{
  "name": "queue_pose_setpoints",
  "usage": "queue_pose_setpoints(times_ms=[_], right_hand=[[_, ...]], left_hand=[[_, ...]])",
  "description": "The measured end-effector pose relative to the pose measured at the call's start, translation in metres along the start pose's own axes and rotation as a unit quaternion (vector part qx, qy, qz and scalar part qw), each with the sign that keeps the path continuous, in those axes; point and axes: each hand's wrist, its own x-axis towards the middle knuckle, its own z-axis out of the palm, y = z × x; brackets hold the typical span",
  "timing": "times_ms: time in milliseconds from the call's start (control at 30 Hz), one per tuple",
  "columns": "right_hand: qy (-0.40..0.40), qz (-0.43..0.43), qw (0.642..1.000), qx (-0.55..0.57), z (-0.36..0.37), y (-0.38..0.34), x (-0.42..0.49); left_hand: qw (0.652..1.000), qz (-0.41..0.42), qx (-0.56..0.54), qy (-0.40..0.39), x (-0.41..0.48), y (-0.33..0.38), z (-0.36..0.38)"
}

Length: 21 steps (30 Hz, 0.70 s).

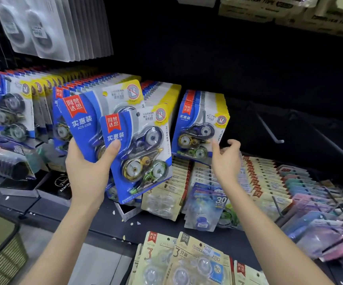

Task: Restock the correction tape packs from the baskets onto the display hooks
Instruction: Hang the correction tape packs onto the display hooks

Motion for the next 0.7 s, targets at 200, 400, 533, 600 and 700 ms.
queue_pose_setpoints(times_ms=[200,400,533,600,700], right_hand=[[-0.241,-0.094,0.951,0.169,-0.036,-0.051,-0.075],[-0.251,-0.083,0.946,0.186,-0.040,-0.056,-0.089],[-0.214,-0.028,0.928,0.304,-0.054,-0.039,-0.087],[-0.170,-0.037,0.937,0.304,-0.062,-0.032,-0.079],[-0.128,-0.053,0.952,0.272,-0.067,-0.028,-0.067]], left_hand=[[0.992,-0.072,-0.083,-0.069,-0.008,0.011,0.008],[0.986,-0.118,-0.067,-0.098,-0.014,0.006,0.012],[0.988,-0.123,-0.035,-0.090,-0.008,-0.001,0.008],[0.991,-0.114,-0.028,-0.065,-0.004,-0.004,0.006],[0.993,-0.108,-0.020,-0.029,0.001,-0.006,0.004]])
